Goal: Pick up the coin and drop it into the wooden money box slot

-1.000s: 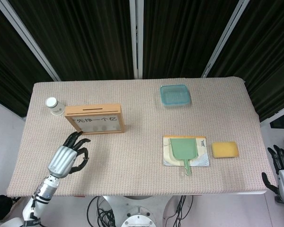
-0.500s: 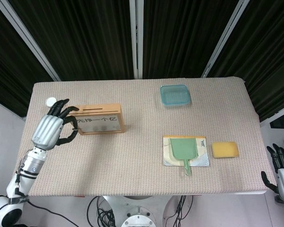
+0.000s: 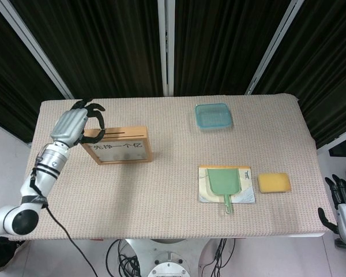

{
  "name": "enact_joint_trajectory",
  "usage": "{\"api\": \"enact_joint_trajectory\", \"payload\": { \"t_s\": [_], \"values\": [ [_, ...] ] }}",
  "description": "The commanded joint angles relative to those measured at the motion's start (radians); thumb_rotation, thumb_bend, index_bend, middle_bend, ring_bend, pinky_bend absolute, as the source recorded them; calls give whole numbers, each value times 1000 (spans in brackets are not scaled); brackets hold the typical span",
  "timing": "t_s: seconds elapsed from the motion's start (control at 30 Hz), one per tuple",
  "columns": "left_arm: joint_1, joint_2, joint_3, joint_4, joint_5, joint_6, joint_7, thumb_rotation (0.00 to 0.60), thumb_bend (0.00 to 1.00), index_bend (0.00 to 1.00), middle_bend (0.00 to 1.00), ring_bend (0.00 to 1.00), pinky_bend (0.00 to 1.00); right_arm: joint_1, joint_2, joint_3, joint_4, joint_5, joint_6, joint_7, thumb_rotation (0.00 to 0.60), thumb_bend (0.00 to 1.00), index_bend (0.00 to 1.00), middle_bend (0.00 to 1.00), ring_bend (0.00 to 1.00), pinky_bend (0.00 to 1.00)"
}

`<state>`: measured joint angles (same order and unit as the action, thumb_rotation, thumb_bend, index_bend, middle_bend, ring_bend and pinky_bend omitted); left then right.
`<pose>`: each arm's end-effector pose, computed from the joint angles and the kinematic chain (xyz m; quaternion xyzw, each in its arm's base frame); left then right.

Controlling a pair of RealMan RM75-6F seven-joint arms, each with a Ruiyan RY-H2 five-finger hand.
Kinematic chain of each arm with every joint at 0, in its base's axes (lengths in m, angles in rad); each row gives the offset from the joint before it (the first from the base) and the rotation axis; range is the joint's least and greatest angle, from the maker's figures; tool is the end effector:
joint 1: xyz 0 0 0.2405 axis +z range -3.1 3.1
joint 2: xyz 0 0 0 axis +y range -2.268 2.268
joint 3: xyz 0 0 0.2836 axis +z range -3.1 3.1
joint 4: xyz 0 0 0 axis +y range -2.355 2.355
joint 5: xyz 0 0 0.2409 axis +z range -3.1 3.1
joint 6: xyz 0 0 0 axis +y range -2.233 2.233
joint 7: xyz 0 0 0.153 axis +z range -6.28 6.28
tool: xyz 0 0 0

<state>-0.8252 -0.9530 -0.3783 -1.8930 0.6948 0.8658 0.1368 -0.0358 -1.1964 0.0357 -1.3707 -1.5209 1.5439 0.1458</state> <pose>-0.1154 0.4182 0.1482 -0.6243 -0.4885 -0.4392 0.4229 -0.4070 -0.1467 0.1479 0.5678 -0.3985 0.3658 0.6205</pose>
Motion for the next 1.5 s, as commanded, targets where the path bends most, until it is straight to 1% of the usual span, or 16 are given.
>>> {"api": "enact_joint_trajectory", "payload": {
  "t_s": [0.03, 0.17, 0.4, 0.97, 1.23, 1.5],
  "values": [
    [-75, -30, 16, 17, -115, -7, 67, 600, 384, 609, 233, 35, 86, 4, -3, 0, 5, 3, -9, 3, 600, 335, 0, 0, 0, 0],
    [-100, -64, 33, 34, -168, 12, 84, 600, 385, 607, 233, 35, 85, 8, -9, -3, 10, 1, -18, 2, 600, 335, 0, 0, 0, 0],
    [-115, -90, 51, 45, -251, 34, 82, 600, 396, 610, 235, 35, 69, 9, -7, -4, 15, -1, -17, 9, 600, 335, 0, 0, 0, 0],
    [-114, -125, 61, 73, -251, 39, 49, 600, 401, 612, 235, 35, 62, 15, 7, -15, 11, -8, -33, 13, 600, 335, 0, 0, 0, 0],
    [-118, -146, 69, 85, -262, 58, 57, 600, 401, 616, 236, 35, 61, 14, 13, -14, 7, -3, -31, 13, 600, 335, 0, 0, 0, 0],
    [-120, -153, 70, 95, -266, 52, 56, 600, 400, 615, 237, 35, 61, 13, 13, -13, 10, 1, -33, 15, 600, 336, 0, 0, 0, 0]
  ]
}}
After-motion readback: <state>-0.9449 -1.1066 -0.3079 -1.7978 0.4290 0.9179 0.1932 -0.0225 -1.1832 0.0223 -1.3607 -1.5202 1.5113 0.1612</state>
